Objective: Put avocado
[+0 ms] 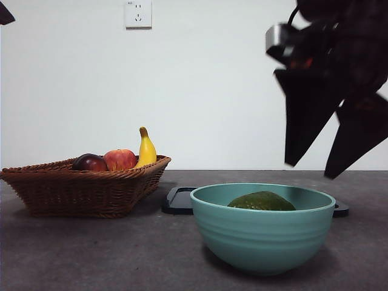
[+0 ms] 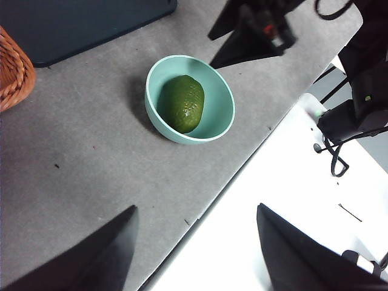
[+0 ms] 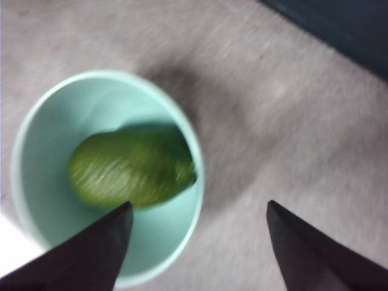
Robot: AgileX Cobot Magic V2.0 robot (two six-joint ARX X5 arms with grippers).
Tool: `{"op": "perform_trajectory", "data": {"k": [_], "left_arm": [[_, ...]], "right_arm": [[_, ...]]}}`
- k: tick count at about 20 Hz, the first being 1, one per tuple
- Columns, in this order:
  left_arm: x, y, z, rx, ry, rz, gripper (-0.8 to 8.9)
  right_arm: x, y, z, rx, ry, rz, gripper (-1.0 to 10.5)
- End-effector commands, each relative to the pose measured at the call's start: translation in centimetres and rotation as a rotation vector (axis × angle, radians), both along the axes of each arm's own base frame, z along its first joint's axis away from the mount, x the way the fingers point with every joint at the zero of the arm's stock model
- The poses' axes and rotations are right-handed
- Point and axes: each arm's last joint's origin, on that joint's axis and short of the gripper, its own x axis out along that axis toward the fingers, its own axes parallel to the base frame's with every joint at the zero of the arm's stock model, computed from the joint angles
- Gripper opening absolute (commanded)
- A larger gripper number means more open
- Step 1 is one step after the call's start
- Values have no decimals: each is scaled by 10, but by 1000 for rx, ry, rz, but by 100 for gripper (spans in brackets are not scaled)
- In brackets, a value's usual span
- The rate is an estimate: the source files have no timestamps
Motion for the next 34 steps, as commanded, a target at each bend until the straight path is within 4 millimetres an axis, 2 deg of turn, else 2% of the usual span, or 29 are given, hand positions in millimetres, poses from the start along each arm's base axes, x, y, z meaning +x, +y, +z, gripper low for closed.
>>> {"op": "perform_trajectory", "data": {"k": [1,4,9,14,19,23,27,30,34], "left_arm": [[1,-1,2,-4,-15,-17,311],[1,-1,2,-4,-16,-17,311],[1,-1,2,-4,-17,-17,311],[1,-1,3,-5,-20,-18,311],[1,-1,3,-5,-23,-18,311],[1,-1,3,-4,-25,-20,311],[1,-1,3,-4,-26,-21,311],[1,-1,3,-4,-26,-21,311],[1,-1,3,-4,-25,-20,311]], "right_arm": [[8,8,-10,-10,2,19,287],[16,13,-23,-17,16,19,271],[24,17,-36,-38,18,19,160],[23,21,-36,-37,4,52,12],[19,27,-35,-28,-9,77,12],[19,29,-23,-5,-41,60,12],[32,28,3,12,-123,20,12],[50,23,24,27,-196,-33,12],[93,13,39,35,-234,-116,12]]}}
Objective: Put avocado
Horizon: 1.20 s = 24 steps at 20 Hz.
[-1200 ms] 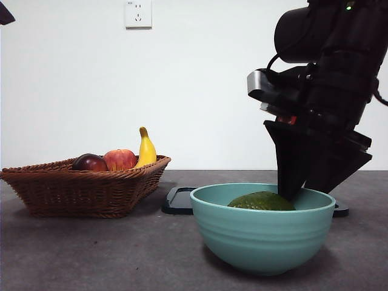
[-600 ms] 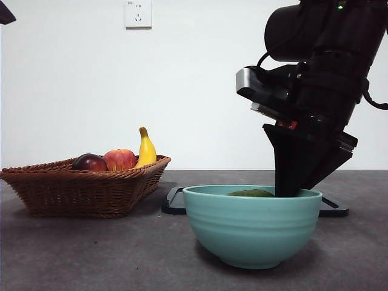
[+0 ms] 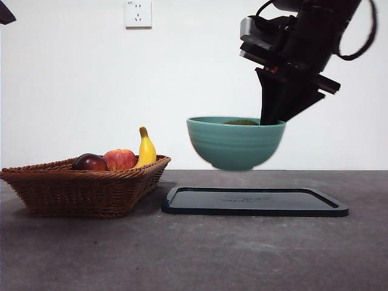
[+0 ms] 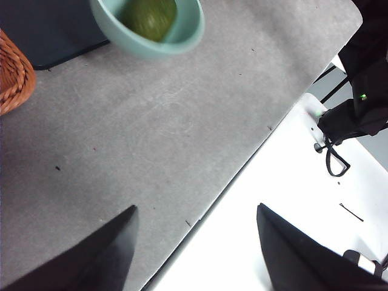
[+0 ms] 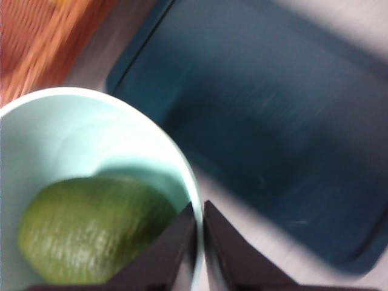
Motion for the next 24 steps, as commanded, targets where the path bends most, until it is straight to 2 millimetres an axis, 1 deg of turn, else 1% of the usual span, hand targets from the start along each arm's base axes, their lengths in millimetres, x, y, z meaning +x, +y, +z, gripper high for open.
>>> {"op": "perform_trajectory", "data": {"k": [1,3,5,6,8,12,18,21,23,24], "left_arm": [[1,-1,3,-5,-17,-16,311],[1,-1,3,-5,-17,-16,311],[1,-1,2,-4,-16,-16,311],[1,-1,2,-4,-16,-16,311],[0,-1,2,-4,-15,-16,311],[0,-1,2,-3,-14,-16,311],[0,-1,2,-2,-12,-16,311],[0,-1,2,-2,-12,-16,311],[0,-1,2,-2,-12,-16,311],[0,-1,2,-2,-12,-16,311]], "right_arm": [[30,1,0,-3,5,-30,12],[57,0,-4,-10,9,-54,12],[82,-1,-12,-13,19,-79,12],[92,-2,-19,-18,29,-87,12],[104,-2,-32,-26,47,-99,12],[112,-3,-51,-51,73,-113,12],[112,-4,-54,-68,87,-117,20],[110,-5,-55,-75,112,-123,193],[109,-6,-52,-93,118,-146,205],[107,-7,-46,-111,101,-160,206]]}}
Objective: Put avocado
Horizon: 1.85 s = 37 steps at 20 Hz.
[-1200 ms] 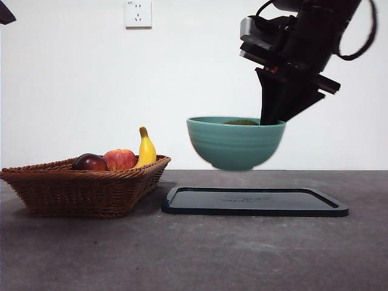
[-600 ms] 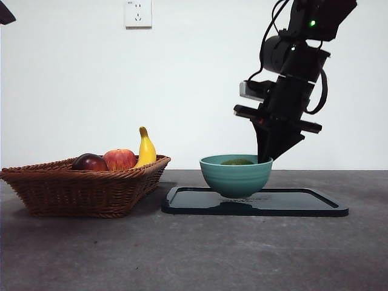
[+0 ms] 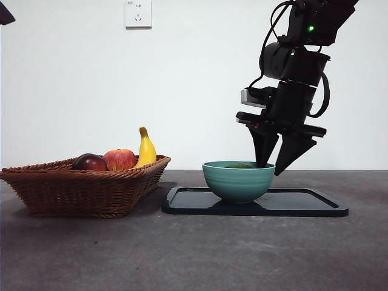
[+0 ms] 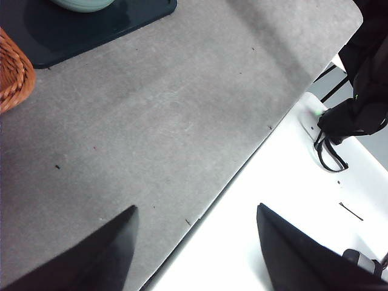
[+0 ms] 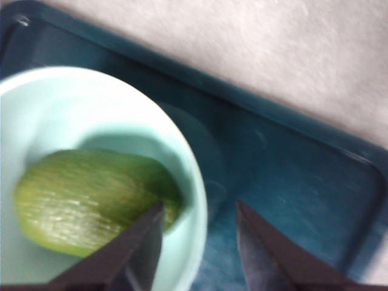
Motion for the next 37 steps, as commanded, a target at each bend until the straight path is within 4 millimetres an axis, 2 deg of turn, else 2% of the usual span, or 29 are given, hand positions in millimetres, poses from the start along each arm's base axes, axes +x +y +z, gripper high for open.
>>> {"op": "perform_trajectory", "data": {"k": [1,3,5,7,9,11,12,14,17,19,23,27,37], "left_arm": [[0,-1,2,-4,-15,-16,311],[0,-1,2,-4,-16,-16,311],[1,-1,2,-4,-17,-16,311],[1,-1,2,-4,-16,-16,311],[1,-1,2,-4,-17,-16,311],[1,-1,3,-5,-19,-16,311],[1,-1,3,-5,-23,-17,311],[1,-1,3,-6,-24,-18,311],[1,-1,3,-5,-23,-18,311],[1,-1,3,-5,-23,-18,311],[1,-1,3,-5,-23,-18,311],[1,-1,3,-5,-23,-18,311],[1,-1,3,-5,-23,-18,304]], "right_arm": [[1,0,18,-24,-57,-27,210],[-11,-5,52,-5,-137,-33,214],[-33,-11,92,26,-207,-30,214],[-67,-19,132,53,-252,-16,214],[-110,-25,167,68,-283,11,214],[-154,-28,191,88,-319,55,214],[-172,-30,196,101,-340,76,214],[-206,-33,198,132,-360,113,214],[-253,-40,183,213,-339,162,214],[-277,-45,167,244,-325,178,214],[-309,-57,132,283,-281,193,214],[-324,-66,117,308,-286,195,214],[-325,-67,118,321,-305,197,214]]}}
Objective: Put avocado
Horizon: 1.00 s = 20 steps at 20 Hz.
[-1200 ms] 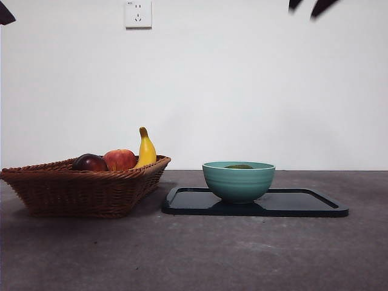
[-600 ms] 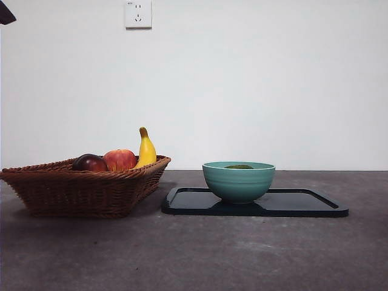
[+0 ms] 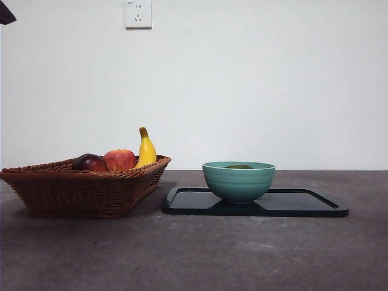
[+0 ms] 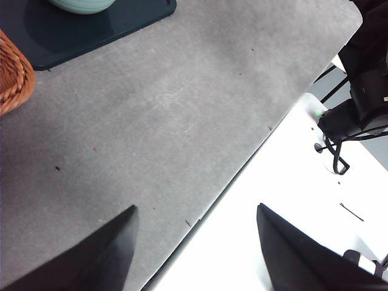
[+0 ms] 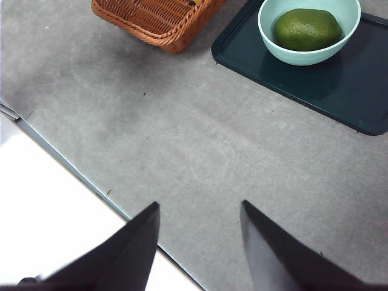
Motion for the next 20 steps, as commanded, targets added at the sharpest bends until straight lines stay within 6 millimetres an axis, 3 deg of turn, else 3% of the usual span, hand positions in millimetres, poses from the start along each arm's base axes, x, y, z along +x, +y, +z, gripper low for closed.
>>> {"op": "perform_trajectory", "data": {"k": [1,2,4,20], "left_arm": [[1,-1,2,-4,-19,-17,279],[1,-1,2,-4,-19,-17,205],[1,-1,2,-4,-19,-17,-1],[0,-1,2,-3,-17,-17,8]], "right_arm": [[0,1,3,14,-4,2,213],[0,1,3,15,-4,2,190],[0,1,3,13,-5,3,3],[1,2,3,16,-8,1,8]]}}
